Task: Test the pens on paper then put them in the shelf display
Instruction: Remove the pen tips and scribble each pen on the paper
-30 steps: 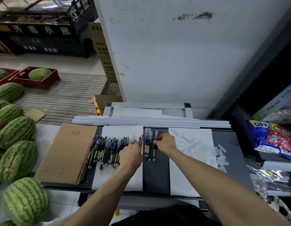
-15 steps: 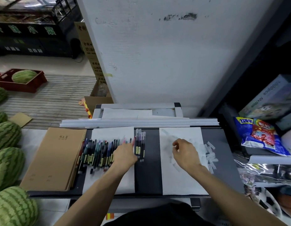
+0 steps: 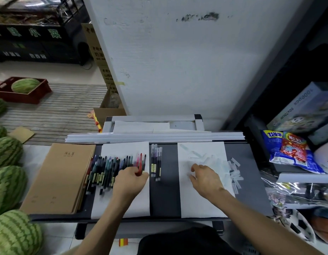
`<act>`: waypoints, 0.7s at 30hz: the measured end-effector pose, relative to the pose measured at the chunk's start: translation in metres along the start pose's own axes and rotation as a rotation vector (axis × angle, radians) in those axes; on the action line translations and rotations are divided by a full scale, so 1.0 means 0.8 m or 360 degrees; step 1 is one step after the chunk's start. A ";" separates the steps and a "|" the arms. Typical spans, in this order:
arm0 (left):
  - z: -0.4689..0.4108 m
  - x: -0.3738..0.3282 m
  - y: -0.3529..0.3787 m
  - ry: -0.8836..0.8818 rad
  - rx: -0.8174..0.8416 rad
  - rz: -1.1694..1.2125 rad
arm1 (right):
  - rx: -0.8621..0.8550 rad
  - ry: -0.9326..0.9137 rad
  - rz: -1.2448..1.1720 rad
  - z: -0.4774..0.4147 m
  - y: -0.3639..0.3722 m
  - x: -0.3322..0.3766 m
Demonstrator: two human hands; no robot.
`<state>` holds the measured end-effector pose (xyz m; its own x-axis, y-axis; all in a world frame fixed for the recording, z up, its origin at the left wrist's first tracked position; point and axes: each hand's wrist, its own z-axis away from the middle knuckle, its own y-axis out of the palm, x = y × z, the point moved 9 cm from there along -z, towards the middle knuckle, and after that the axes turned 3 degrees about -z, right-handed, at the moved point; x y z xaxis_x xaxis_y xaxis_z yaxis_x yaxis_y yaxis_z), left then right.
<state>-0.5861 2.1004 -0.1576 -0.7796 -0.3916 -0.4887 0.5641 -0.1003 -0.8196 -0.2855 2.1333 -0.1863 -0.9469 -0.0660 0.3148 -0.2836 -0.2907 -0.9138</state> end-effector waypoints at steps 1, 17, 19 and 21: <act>0.011 0.001 -0.005 0.0021 -0.0032 0.0037 | 0.0009 0.0003 0.0039 -0.001 0.004 0.004; 0.091 -0.036 -0.019 0.0056 0.0397 0.1297 | 0.0382 0.0191 -0.2101 0.033 -0.050 0.083; 0.103 -0.054 -0.027 0.0221 0.0549 0.1295 | 0.0475 -0.0006 -0.2290 0.047 -0.080 0.108; 0.115 -0.072 -0.042 0.0460 0.0612 0.1207 | 0.0446 -0.0164 -0.2341 0.058 -0.110 0.122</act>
<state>-0.5353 2.0421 -0.0747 -0.1691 -0.2369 -0.9567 0.9669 -0.2279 -0.1145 -0.3458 2.1078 -0.0632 0.1683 0.3776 0.9105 -0.8977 -0.3229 0.2998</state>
